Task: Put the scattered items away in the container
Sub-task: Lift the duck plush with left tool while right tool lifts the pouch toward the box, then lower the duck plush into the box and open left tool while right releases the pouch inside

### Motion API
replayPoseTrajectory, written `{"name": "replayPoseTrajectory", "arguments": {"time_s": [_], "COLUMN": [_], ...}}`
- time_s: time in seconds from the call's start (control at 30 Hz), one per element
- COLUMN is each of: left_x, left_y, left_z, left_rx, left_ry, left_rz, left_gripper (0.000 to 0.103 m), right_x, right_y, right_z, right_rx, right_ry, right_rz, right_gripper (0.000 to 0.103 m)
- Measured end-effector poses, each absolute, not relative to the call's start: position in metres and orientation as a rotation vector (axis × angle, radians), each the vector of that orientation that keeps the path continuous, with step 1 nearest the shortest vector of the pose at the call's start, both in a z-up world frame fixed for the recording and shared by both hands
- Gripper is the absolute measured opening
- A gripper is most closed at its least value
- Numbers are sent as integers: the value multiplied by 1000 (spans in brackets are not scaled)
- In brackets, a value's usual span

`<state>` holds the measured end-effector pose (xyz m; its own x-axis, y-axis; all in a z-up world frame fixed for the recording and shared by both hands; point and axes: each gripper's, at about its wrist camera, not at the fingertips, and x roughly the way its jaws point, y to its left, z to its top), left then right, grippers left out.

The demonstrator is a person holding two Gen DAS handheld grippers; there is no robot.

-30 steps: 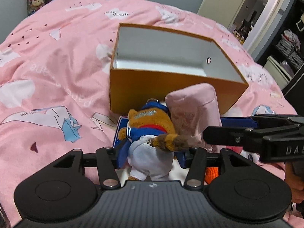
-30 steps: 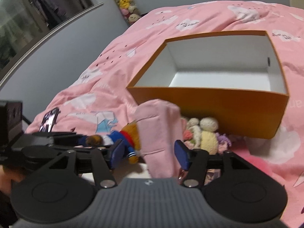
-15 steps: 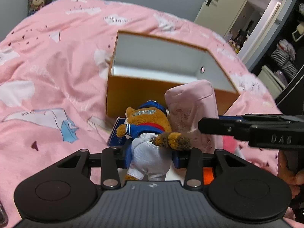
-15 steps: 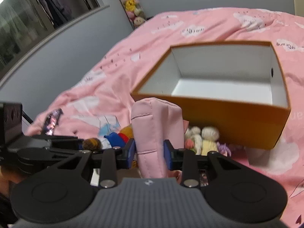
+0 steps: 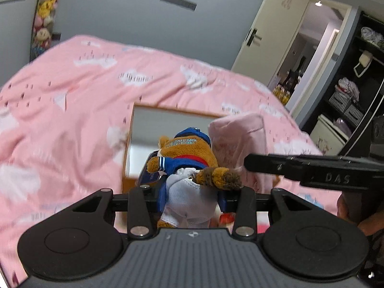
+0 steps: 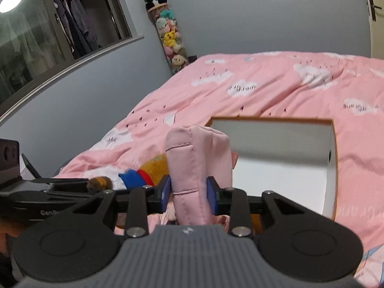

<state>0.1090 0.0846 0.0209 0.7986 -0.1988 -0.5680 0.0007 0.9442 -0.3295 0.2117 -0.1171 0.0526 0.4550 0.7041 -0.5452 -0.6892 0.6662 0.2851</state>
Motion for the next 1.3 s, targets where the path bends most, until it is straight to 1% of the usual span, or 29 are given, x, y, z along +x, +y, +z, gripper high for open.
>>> {"name": "replayPoseTrajectory", "arguments": {"time_s": [0.33, 0.5, 0.67, 0.8, 0.9, 1.1, 1.3], "left_x": [143, 161, 186, 200, 205, 214, 226], "left_y": [92, 101, 99, 92, 92, 90, 82], "left_z": [39, 45, 20, -13, -31, -46, -56], "left_rx": [-330, -329, -316, -294, -294, -244, -173], "left_ry": [505, 459, 541, 681, 747, 770, 786], "left_rz": [-70, -61, -46, -35, -16, 14, 32], "left_gripper": [46, 46, 46, 46, 46, 46, 46], "right_x": [246, 272, 301, 320, 328, 338, 350], "right_y": [-115, -111, -104, -98, -93, -77, -66], "right_z": [66, 58, 28, -5, -29, -65, -80], "right_rx": [158, 219, 263, 325, 357, 396, 398], "right_ry": [600, 611, 711, 843, 923, 1031, 1086], "right_rz": [818, 774, 719, 723, 717, 692, 672], "right_gripper": [35, 35, 35, 35, 35, 35, 35]}}
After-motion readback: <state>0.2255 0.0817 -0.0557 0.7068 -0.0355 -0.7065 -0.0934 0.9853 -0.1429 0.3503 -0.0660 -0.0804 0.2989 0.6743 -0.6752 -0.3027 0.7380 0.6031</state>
